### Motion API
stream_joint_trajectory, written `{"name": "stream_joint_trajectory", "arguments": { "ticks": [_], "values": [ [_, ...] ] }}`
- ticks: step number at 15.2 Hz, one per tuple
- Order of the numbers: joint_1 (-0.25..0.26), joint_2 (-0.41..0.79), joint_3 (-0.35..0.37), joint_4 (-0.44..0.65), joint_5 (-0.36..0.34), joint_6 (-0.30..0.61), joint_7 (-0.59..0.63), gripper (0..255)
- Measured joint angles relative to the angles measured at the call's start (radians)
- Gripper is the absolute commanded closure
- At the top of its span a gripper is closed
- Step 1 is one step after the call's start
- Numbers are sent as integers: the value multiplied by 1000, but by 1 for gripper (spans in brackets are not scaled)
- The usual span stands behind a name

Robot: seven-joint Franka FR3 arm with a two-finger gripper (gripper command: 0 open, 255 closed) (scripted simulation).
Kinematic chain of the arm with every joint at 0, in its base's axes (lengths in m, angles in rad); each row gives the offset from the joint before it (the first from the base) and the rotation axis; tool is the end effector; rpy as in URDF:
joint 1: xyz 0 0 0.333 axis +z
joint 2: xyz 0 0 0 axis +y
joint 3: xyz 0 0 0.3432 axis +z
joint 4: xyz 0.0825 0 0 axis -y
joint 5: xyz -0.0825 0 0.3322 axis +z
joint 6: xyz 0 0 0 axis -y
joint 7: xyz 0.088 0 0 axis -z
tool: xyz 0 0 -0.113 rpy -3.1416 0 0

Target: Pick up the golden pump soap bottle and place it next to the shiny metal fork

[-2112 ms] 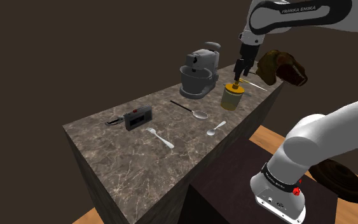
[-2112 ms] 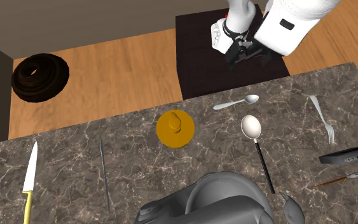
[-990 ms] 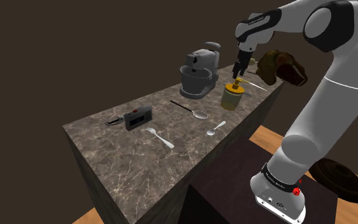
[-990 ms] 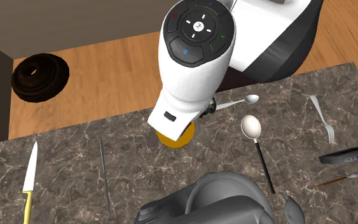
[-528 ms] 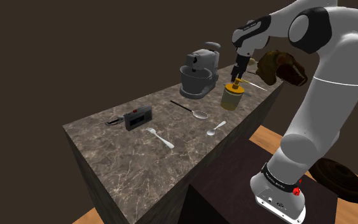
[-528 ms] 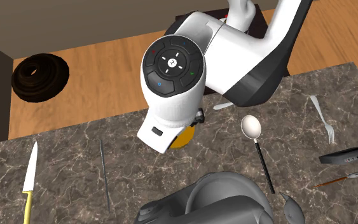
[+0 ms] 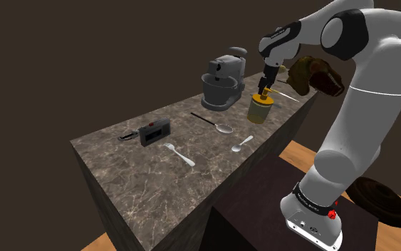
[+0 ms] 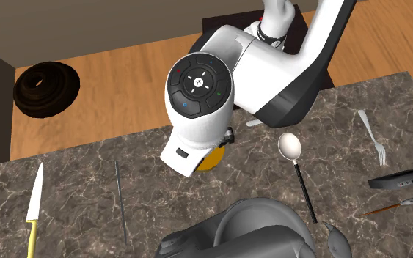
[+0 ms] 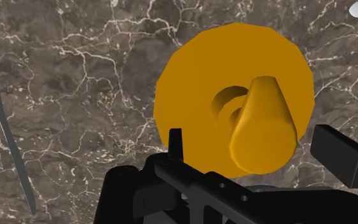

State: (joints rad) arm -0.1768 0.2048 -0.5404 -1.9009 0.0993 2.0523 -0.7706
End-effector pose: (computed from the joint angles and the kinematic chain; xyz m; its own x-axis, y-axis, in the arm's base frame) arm 0.4353 -0.3484 0.4513 0.9995 0.0144 -0.0282 0.0143 -0.9999 -0.0024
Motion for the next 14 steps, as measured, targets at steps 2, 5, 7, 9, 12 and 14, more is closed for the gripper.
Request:
{"name": "stream_joint_trajectory", "arguments": {
  "ticks": [2,5,7,9,12,14],
  "values": [
    [0,0,0,0,0,0,0,255],
    [0,0,0,0,0,0,0,255],
    [0,0,0,0,0,0,0,255],
    [0,0,0,0,0,0,0,255],
    [0,0,0,0,0,0,0,255],
    [1,-5,-1,11,-4,-16,3,255]
  ]
}}
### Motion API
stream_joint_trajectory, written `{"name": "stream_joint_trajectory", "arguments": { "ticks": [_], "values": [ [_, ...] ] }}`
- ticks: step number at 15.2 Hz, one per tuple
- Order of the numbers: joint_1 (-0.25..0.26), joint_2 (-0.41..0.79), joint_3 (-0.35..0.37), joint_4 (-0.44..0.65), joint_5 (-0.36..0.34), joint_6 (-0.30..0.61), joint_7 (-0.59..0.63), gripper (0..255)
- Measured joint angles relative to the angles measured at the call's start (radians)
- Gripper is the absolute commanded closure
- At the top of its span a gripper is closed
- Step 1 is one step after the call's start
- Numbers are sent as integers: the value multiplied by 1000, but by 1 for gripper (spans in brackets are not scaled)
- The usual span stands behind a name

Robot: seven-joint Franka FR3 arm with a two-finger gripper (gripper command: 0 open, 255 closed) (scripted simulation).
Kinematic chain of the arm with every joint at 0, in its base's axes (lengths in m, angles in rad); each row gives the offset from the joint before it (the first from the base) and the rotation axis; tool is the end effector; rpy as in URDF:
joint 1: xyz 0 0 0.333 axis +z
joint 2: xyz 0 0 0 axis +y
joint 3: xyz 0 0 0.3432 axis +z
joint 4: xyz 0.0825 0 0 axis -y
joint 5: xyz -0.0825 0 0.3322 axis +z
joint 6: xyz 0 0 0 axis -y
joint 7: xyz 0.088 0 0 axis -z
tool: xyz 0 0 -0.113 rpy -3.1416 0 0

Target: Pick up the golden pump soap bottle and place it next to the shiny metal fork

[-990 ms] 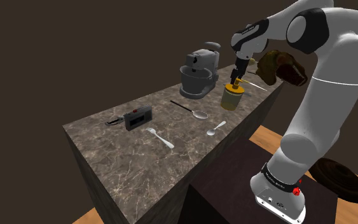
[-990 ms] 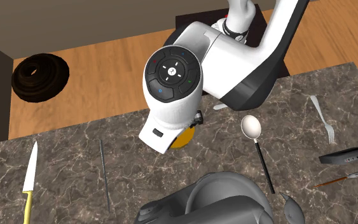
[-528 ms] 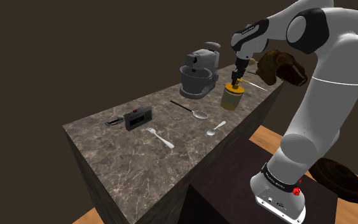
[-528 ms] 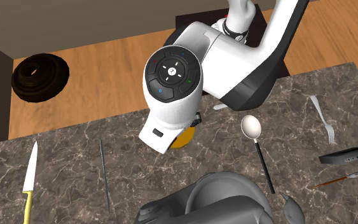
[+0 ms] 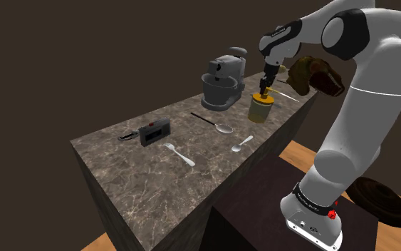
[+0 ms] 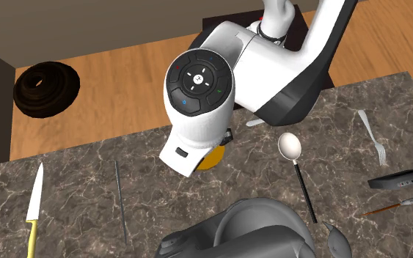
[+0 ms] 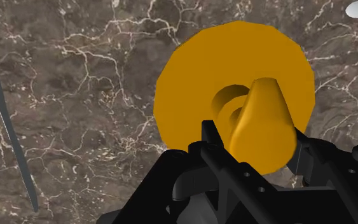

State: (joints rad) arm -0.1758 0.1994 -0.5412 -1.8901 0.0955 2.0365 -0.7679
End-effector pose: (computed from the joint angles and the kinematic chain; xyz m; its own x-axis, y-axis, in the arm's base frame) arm 0.4352 -0.3482 0.4571 0.9995 0.0146 -0.0286 0.0145 -0.9999 -0.0027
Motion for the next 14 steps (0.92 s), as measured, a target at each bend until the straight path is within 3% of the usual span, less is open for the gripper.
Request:
{"name": "stream_joint_trajectory", "arguments": {
  "ticks": [14],
  "values": [
    [6,-53,-7,123,-33,-168,20,255]
  ]
}}
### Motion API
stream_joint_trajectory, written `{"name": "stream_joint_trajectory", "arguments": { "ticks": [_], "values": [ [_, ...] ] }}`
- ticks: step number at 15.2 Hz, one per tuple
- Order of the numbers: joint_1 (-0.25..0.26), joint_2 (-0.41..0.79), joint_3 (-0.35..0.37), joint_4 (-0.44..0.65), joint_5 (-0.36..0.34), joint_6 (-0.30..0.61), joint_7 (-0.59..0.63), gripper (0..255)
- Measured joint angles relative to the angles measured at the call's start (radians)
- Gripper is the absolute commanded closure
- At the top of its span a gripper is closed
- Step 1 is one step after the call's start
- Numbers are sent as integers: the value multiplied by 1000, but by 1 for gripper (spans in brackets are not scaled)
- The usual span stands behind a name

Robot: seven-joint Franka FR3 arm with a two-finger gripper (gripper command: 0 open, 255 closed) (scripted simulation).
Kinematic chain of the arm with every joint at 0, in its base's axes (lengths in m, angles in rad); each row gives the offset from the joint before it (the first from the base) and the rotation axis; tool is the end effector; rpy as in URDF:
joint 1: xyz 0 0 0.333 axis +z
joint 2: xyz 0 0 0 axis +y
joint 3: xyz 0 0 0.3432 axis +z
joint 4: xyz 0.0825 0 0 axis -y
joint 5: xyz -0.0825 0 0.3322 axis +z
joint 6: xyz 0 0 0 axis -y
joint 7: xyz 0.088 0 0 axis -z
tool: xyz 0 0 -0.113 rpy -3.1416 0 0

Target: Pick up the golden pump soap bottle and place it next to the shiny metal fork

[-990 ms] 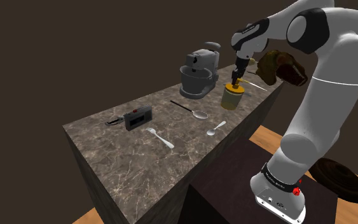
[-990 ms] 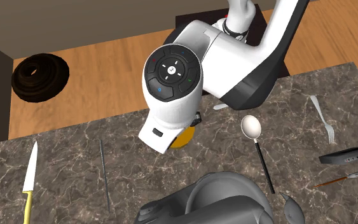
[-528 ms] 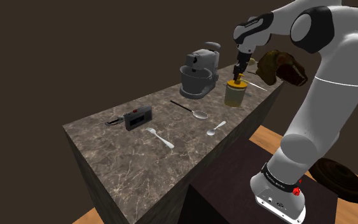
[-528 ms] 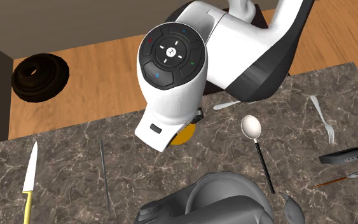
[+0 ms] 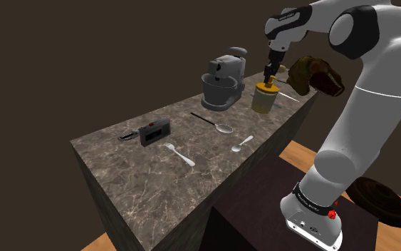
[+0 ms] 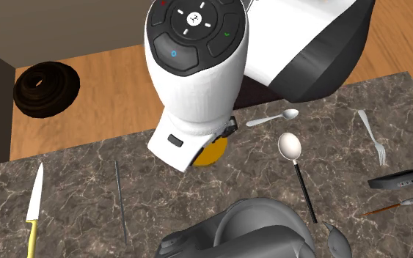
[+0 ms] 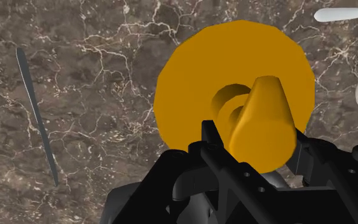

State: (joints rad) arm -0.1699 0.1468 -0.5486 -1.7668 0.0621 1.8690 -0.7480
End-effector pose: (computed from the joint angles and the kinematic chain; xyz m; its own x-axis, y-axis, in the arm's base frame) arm 0.4296 -0.3463 0.5207 0.9995 0.0145 -0.0283 0.0145 -0.9999 -0.0024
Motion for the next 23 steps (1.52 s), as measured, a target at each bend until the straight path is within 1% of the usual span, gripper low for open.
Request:
{"name": "stream_joint_trajectory", "arguments": {
  "ticks": [11,23],
  "values": [
    [-3,-9,-3,138,-6,-146,3,255],
    [-19,21,-9,336,9,-318,-7,255]
  ]
}}
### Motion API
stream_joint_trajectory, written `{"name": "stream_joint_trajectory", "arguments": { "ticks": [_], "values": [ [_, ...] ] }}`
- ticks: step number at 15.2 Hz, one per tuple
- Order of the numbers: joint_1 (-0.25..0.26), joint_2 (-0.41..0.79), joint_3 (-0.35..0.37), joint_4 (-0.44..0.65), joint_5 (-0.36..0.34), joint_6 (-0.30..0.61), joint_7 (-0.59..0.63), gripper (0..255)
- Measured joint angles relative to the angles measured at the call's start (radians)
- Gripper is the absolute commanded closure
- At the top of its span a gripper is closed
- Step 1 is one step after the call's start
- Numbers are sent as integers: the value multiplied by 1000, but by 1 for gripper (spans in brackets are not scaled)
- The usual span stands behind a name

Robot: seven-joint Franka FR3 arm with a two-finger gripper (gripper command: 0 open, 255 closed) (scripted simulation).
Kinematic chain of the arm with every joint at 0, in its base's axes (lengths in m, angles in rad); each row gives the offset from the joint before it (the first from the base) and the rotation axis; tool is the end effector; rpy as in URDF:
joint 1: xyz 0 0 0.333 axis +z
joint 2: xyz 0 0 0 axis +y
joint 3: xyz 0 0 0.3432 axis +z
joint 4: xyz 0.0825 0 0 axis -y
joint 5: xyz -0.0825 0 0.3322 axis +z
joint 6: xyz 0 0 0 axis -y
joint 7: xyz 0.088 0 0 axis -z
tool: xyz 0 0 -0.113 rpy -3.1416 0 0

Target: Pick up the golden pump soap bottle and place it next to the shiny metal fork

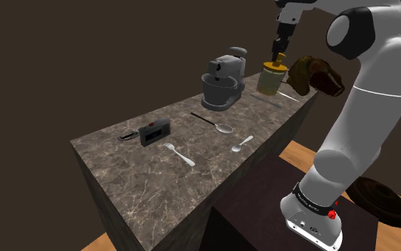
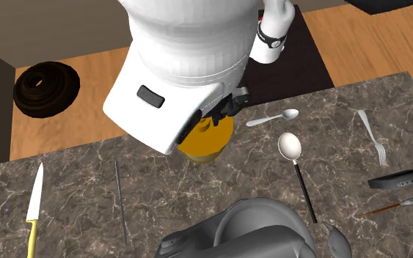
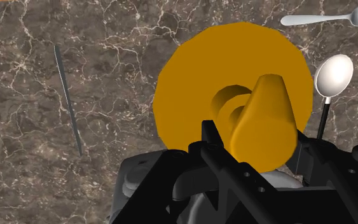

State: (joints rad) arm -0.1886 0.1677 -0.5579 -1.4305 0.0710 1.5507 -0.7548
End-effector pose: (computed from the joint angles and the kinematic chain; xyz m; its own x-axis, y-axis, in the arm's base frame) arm 0.4279 -0.3445 0.6262 0.9995 0.0143 -0.0283 0.0142 -0.9999 -0.0026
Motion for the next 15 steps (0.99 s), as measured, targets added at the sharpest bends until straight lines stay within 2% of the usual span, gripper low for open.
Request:
{"name": "stream_joint_trajectory", "arguments": {
  "ticks": [10,15],
  "values": [
    [-37,73,-8,232,41,-168,-19,255],
    [-73,128,-12,371,73,-259,-33,255]
  ]
}}
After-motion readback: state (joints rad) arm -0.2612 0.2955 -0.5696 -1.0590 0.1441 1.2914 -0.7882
